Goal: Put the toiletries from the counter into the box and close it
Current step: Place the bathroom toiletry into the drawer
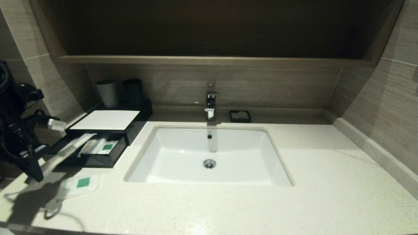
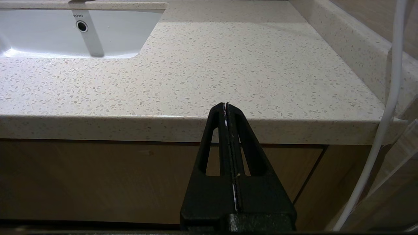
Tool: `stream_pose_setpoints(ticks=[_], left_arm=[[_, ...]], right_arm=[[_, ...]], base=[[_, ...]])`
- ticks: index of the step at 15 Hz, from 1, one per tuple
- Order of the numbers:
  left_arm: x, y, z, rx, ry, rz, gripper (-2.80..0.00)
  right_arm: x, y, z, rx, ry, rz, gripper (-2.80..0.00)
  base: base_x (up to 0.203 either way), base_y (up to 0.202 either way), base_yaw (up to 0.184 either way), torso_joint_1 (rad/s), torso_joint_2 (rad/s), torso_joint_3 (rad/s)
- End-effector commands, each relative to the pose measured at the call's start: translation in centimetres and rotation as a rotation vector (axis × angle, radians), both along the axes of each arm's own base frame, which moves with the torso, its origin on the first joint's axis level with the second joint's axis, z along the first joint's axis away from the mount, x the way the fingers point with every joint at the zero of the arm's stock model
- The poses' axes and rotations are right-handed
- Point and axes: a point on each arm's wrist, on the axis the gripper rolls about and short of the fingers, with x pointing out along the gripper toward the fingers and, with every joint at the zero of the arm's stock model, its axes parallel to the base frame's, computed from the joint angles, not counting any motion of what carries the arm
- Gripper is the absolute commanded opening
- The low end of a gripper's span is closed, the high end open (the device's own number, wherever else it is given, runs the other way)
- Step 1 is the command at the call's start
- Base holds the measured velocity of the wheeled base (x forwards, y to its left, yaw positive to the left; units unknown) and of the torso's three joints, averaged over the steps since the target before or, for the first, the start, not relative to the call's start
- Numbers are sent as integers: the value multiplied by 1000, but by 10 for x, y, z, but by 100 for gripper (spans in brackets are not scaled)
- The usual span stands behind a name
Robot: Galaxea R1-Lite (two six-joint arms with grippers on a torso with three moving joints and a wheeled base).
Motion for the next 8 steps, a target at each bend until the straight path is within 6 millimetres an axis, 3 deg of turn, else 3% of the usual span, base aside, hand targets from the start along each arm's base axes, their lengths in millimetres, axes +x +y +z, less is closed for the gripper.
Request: stream_pose_setpoints(ticks=[1, 8], left_arm=[[5, -2, -5, 2, 23, -13, -280], [18, -6, -16, 7, 15, -19, -280]], right_arm=[[0, 0, 0, 0, 0, 0, -280], [0, 0, 0, 0, 0, 0, -280]], base=[[0, 0, 0, 0, 0, 0], [0, 0, 0, 0, 0, 0]])
